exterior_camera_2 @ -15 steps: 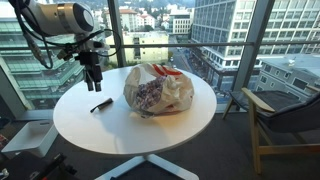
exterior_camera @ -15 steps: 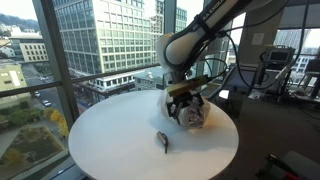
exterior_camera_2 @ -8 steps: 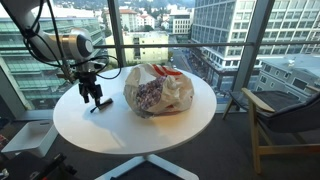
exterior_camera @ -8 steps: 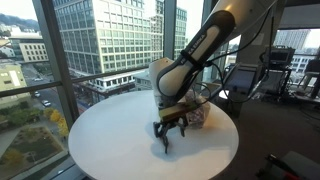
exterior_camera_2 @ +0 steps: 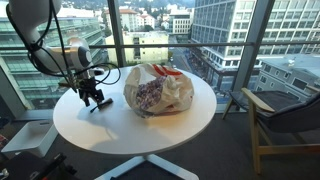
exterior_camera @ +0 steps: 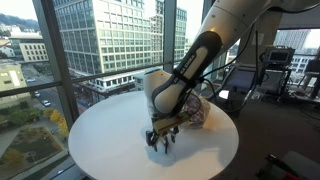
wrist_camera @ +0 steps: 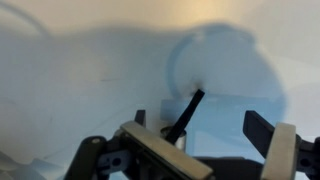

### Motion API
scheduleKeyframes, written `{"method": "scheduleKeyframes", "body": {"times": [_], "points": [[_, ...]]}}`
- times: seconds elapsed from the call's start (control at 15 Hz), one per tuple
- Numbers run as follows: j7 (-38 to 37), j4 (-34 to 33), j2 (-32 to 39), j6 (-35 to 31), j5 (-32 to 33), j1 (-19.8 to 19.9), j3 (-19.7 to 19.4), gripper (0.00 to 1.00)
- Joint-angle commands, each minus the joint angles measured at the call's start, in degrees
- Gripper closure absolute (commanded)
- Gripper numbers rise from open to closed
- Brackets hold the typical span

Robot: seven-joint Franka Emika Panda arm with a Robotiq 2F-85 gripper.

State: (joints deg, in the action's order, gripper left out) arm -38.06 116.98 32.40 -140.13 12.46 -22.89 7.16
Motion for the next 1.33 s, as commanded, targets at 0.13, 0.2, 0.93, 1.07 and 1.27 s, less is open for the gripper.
{"method": "scheduleKeyframes", "body": {"times": [0.13,0.2,0.93,1.07,1.27], "points": [[0.58,-4.29,3.38,-3.19,5.42,-4.08,-5.25,0.0],[0.58,-4.8,3.86,-3.63,5.84,-4.23,-5.78,0.0],[2.56,-10.74,7.51,-4.29,2.71,-2.24,-7.29,0.64],[2.31,-10.11,6.66,-3.88,1.0,-1.67,-6.92,0.8],[2.12,-8.93,4.92,-3.0,-2.87,-0.5,-6.36,0.87]]}}
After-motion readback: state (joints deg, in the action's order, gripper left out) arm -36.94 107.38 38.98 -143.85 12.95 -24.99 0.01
